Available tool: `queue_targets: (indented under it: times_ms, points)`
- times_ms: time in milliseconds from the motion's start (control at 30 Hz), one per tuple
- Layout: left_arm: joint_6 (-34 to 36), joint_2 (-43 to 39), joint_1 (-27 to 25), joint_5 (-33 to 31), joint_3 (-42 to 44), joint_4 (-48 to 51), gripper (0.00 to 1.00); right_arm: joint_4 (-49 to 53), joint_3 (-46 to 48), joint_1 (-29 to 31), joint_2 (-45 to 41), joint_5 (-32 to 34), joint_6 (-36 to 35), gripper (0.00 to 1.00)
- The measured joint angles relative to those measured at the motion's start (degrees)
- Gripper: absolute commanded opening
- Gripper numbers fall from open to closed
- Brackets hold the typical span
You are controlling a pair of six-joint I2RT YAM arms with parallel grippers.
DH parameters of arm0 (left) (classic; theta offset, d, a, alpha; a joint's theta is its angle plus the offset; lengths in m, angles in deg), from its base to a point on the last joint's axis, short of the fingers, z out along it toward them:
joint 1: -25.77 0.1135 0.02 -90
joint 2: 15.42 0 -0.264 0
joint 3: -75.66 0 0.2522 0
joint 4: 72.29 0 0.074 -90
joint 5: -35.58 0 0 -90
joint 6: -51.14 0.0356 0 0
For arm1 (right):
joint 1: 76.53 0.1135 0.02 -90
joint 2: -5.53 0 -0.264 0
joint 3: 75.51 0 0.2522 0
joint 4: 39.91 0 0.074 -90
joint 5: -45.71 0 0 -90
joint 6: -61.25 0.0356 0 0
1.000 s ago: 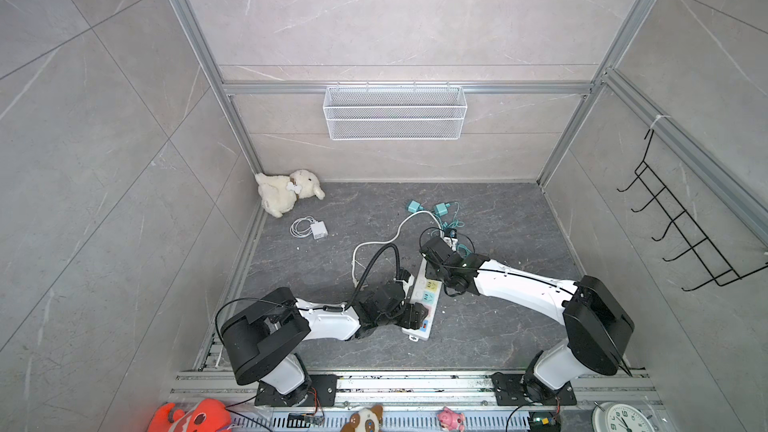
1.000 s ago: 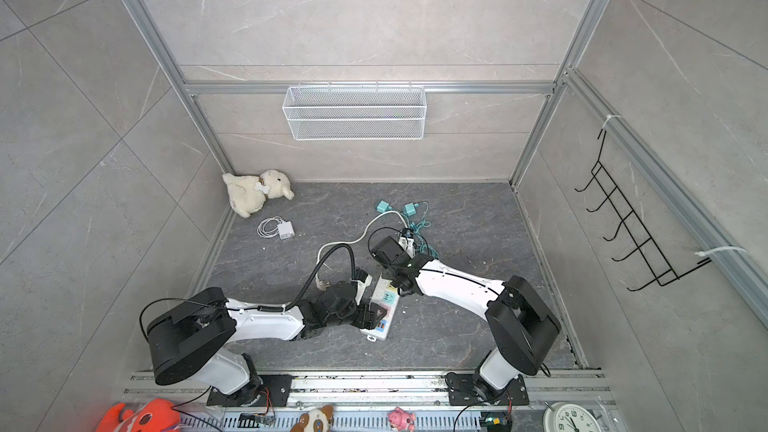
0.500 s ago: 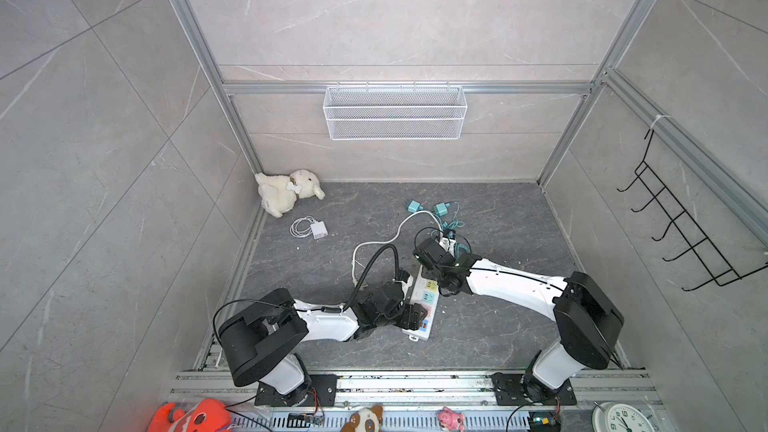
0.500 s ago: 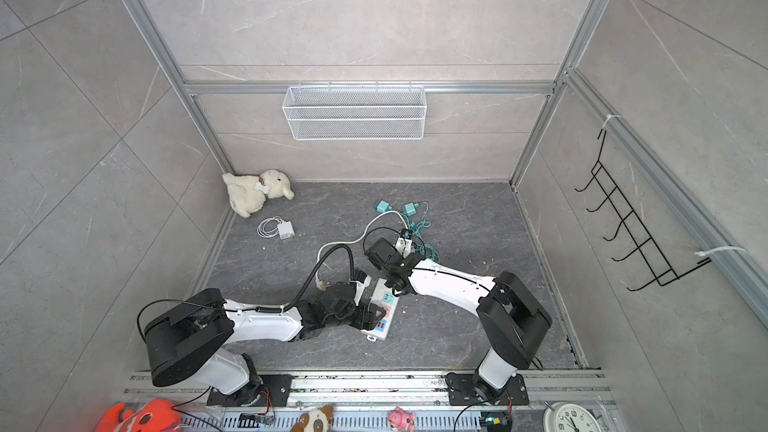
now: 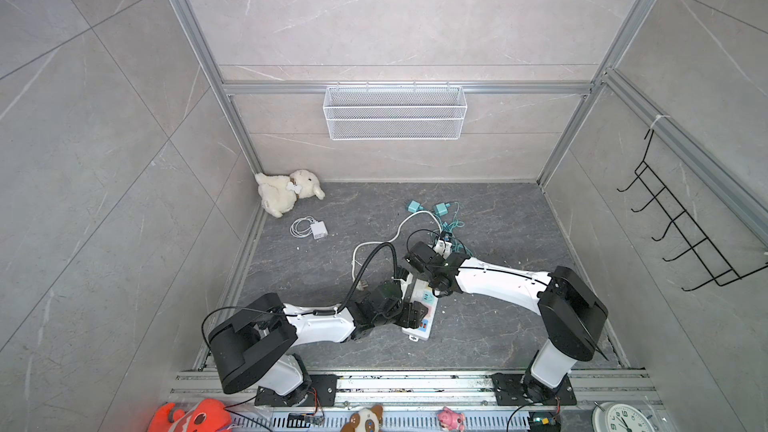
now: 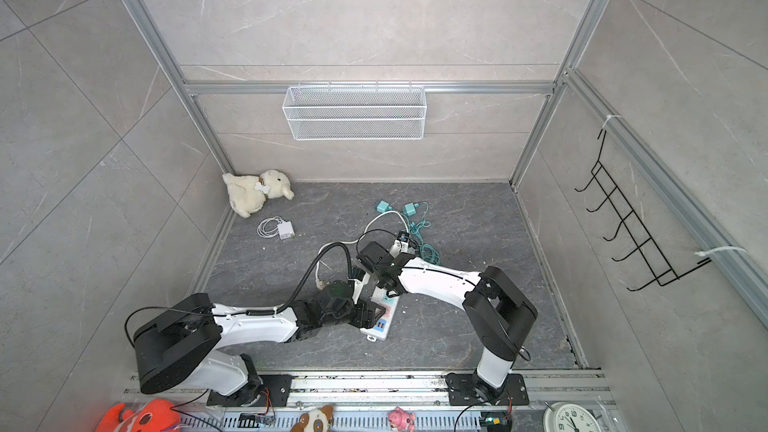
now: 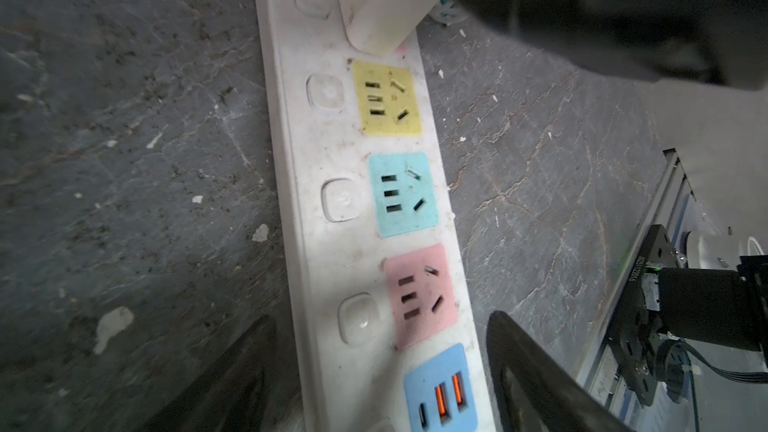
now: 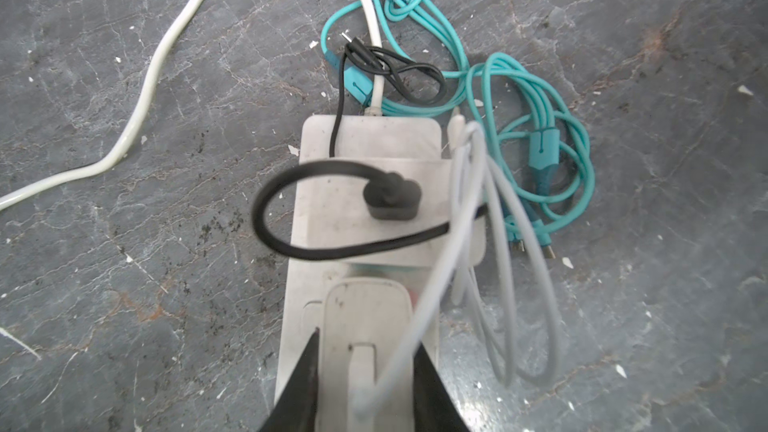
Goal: Insert the plug
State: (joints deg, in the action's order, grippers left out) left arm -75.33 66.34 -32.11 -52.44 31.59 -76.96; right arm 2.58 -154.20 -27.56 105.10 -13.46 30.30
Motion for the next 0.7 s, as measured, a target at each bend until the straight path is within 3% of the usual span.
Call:
queue_targets:
  times_ms: [133, 367, 700]
  points:
    - [0.74, -5.46, 0.0, -2.51, 0.0, 3.58, 0.85, 1.05, -1.05, 0.07, 0.9, 0.28, 0.13, 0.09]
    - [3.1, -17.66, 0.0, -12.35, 0.0, 14.27, 0.94, 4.5, -4.39, 0.55, 3.48, 1.16, 0.07, 0.12]
    - [2.69, -29.03, 1.81, -28.2, 1.14, 29.51, 0.99, 4.17, -4.04, 0.44, 2.86, 0.57, 0.04, 0.34]
